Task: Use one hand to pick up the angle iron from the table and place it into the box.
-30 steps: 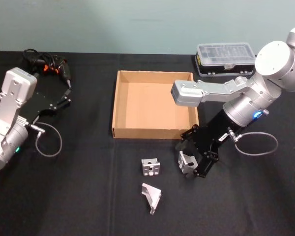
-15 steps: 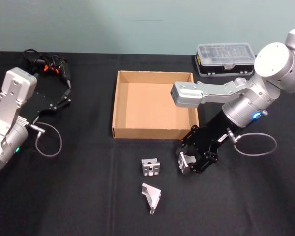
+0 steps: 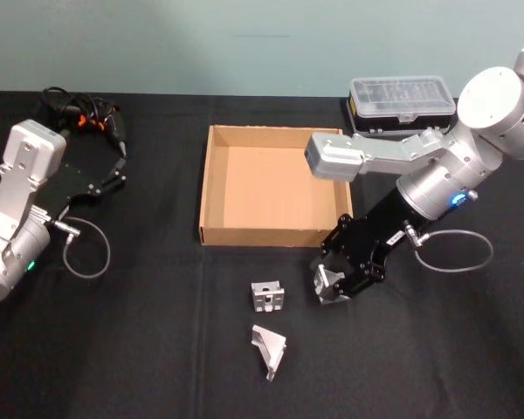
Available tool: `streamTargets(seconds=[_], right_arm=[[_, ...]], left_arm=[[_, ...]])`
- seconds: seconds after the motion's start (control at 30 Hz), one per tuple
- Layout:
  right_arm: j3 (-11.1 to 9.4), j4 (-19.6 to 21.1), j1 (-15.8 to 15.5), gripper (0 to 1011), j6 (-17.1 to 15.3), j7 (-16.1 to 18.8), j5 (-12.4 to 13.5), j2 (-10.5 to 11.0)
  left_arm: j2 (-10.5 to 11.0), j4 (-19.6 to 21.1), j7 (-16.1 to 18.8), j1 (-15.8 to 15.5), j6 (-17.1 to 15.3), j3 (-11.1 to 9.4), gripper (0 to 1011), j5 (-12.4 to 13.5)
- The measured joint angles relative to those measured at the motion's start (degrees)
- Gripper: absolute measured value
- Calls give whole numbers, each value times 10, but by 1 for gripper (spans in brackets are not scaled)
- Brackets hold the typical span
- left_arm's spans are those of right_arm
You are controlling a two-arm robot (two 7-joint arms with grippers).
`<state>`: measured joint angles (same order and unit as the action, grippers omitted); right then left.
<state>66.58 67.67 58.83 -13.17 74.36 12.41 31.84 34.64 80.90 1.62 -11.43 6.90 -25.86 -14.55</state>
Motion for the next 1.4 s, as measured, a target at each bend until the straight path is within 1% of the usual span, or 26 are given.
streamTargets(seconds=[0.03,0.1,0.17,0.2,0.3,0.33,0.4,0.5,0.6,0.63,0.7,0.73,0.77,0.8,0.9,0.93,1.0,1.03,1.17,1.33,1.4], right_arm=[[-5,9,0,479,-2,-1,7,4],[-9,14,1,479,-3,-2,10,6],[-21,27,1,479,-7,-7,26,12],[-31,33,1,479,-10,-13,37,15],[-45,38,0,479,-14,-23,52,19],[-56,40,-1,479,-16,-34,62,21],[-65,40,-2,478,-18,-47,70,23],[-91,38,-11,479,-23,-92,85,23],[-104,33,-18,479,-26,-119,93,19],[-115,27,-24,479,-27,-141,96,15],[-123,21,-30,478,-27,-160,99,11],[-132,15,-36,479,-28,-179,101,6],[-136,12,-39,479,-28,-189,101,3],[-145,3,-45,478,-30,-208,102,-5],[-155,-9,-52,478,-32,-233,102,-16],[-161,-17,-56,479,-33,-245,102,-23],[-167,-25,-59,479,-33,-258,102,-31],[-171,-35,-61,479,-34,-267,102,-38],[-175,-54,-64,479,-34,-282,98,-54],[-176,-94,-65,479,-35,-309,79,-82],[-176,-103,-65,479,-35,-314,74,-89]], left_arm=[[0,0,0,0,0,0,1000,0],[0,0,0,0,0,0,1000,0],[0,0,0,0,0,0,1000,0],[0,0,0,0,0,0,1000,0],[0,0,0,0,0,0,1000,0],[0,0,0,0,0,0,1000,0],[0,0,0,0,0,0,1000,0],[0,0,0,0,0,0,1000,0],[0,0,0,0,0,0,1000,0],[0,0,0,0,0,0,1000,0],[0,0,0,0,0,0,1000,0],[0,0,0,0,0,0,1000,0],[0,0,0,0,0,0,1000,0],[0,0,0,0,0,0,1000,0],[0,0,0,0,0,0,1000,0],[0,0,0,0,0,0,1000,0],[0,0,0,0,0,0,1000,0],[0,0,0,0,0,0,1000,0],[0,0,0,0,0,0,1000,0],[0,0,0,0,0,0,1000,0],[0,0,0,0,0,0,1000,0]])
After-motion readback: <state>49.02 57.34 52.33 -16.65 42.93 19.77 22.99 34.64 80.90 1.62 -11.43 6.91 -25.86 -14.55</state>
